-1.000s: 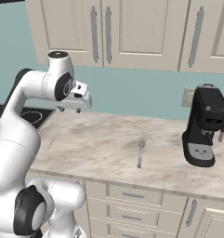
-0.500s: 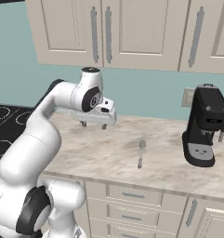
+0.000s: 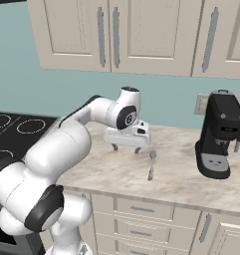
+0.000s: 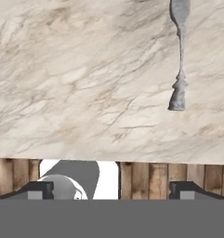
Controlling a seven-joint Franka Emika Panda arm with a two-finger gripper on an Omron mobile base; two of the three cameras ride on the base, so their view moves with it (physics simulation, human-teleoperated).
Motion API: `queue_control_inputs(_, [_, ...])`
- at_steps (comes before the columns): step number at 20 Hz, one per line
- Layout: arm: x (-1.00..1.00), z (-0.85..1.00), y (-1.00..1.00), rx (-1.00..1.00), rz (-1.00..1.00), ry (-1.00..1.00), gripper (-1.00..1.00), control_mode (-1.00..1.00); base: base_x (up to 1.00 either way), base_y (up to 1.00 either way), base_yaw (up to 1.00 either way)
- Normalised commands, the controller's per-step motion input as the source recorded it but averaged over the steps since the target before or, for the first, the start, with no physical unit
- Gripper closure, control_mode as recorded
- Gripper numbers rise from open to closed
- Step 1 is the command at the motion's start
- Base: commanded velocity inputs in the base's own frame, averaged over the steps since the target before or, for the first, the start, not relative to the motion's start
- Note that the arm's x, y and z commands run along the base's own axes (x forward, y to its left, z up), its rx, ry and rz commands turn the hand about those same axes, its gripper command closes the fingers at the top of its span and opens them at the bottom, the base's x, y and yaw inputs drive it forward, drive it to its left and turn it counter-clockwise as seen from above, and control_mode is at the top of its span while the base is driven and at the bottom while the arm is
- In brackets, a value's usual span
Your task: Take the fork and place it on the left side of the plate. Then take the spoon and place it on the right side of the plate. Make sure they're directly next to the plate.
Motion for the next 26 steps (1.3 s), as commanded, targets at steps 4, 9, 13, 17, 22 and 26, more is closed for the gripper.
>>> queue_control_inputs(4, [0.00, -0.37, -0.27, -0.03, 0.00, 0.00, -1.00, -1.00, 0.00, 0.00, 0.00])
queue_control_inputs(9, [0.01, -0.30, -0.29, 0.00, 0.00, -0.01, -1.00, -1.00, 0.00, 0.00, 0.00])
queue_control_inputs(13, [0.01, -0.23, -0.31, 0.00, 0.00, -0.02, -1.00, -1.00, 0.00, 0.00, 0.00])
queue_control_inputs(17, [0.04, -0.28, -0.22, 0.00, 0.00, 0.00, -1.00, -1.00, 0.00, 0.00, 0.00])
queue_control_inputs(22, [0.15, -0.25, -0.15, 0.00, 0.00, 0.00, -1.00, -1.00, 0.00, 0.00, 0.00])
queue_control_inputs(26, [0.33, -0.21, 0.00, 0.00, 0.04, 0.00, -1.00, -1.00, 0.00, 0.00, 0.00])
